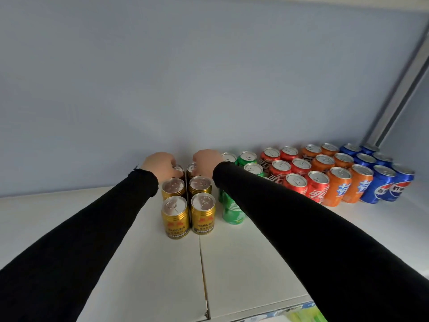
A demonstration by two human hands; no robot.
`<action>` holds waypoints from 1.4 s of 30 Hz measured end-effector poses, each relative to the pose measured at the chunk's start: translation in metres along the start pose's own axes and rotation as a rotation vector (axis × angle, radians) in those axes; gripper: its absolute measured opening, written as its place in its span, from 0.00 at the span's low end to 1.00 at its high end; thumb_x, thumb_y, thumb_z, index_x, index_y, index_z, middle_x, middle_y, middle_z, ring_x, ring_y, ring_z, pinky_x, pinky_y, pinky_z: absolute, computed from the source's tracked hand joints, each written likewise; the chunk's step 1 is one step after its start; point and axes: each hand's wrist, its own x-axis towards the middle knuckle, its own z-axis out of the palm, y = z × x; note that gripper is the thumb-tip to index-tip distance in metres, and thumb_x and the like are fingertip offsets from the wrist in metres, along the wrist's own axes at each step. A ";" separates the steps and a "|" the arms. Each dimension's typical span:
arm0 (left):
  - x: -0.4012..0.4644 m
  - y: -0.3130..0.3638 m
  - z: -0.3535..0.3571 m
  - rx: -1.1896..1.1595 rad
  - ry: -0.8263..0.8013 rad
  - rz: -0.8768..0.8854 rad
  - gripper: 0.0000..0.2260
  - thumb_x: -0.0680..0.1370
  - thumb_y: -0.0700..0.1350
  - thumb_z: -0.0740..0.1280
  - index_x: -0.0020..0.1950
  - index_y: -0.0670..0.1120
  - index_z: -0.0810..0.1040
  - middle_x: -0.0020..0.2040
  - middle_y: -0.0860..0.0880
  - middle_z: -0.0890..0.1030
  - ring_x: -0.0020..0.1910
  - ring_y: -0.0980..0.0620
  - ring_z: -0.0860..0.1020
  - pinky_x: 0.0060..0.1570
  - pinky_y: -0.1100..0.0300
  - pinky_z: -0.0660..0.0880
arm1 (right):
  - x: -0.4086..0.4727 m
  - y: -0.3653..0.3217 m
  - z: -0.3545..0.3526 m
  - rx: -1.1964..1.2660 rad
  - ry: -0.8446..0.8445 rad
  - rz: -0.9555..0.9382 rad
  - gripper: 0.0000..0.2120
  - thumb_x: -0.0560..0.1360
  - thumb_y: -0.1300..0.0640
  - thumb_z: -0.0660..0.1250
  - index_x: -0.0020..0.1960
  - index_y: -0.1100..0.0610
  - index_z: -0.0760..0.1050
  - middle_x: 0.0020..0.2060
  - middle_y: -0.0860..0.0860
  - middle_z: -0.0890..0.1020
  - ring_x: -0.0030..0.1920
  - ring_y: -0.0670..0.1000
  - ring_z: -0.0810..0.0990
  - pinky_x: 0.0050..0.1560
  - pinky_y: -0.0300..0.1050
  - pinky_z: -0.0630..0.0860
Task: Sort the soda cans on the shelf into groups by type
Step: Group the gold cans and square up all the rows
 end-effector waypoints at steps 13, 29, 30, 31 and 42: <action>-0.041 0.053 -0.027 -0.128 -0.032 0.272 0.26 0.79 0.60 0.66 0.73 0.49 0.72 0.67 0.47 0.75 0.64 0.47 0.73 0.59 0.56 0.69 | -0.070 0.082 -0.070 0.331 0.061 -0.066 0.17 0.75 0.49 0.70 0.62 0.52 0.79 0.54 0.49 0.83 0.54 0.51 0.81 0.58 0.47 0.76; -0.072 0.160 0.000 -0.004 -0.067 0.274 0.22 0.73 0.63 0.71 0.63 0.54 0.79 0.50 0.53 0.75 0.49 0.52 0.74 0.47 0.54 0.69 | -0.138 0.180 -0.038 0.099 -0.040 -0.464 0.22 0.73 0.42 0.71 0.64 0.47 0.75 0.52 0.50 0.73 0.47 0.53 0.76 0.37 0.45 0.65; -0.073 0.160 0.001 -0.006 -0.068 0.253 0.23 0.73 0.63 0.71 0.64 0.54 0.79 0.49 0.54 0.74 0.48 0.53 0.73 0.45 0.55 0.67 | -0.137 0.182 -0.037 0.119 -0.049 -0.478 0.21 0.74 0.44 0.71 0.65 0.48 0.74 0.52 0.51 0.73 0.48 0.54 0.77 0.39 0.46 0.67; -0.074 0.161 0.001 -0.017 -0.067 0.233 0.23 0.74 0.63 0.71 0.65 0.54 0.78 0.48 0.56 0.72 0.46 0.55 0.72 0.44 0.57 0.65 | -0.136 0.183 -0.038 0.144 -0.067 -0.494 0.21 0.74 0.45 0.71 0.65 0.48 0.74 0.52 0.51 0.74 0.49 0.54 0.77 0.42 0.48 0.69; -0.086 0.173 -0.021 -0.134 -0.157 0.085 0.24 0.76 0.62 0.69 0.69 0.54 0.75 0.57 0.53 0.80 0.52 0.53 0.78 0.53 0.55 0.74 | -0.128 0.203 -0.059 0.292 -0.209 -0.559 0.25 0.72 0.44 0.74 0.66 0.48 0.74 0.54 0.45 0.79 0.51 0.48 0.78 0.53 0.47 0.74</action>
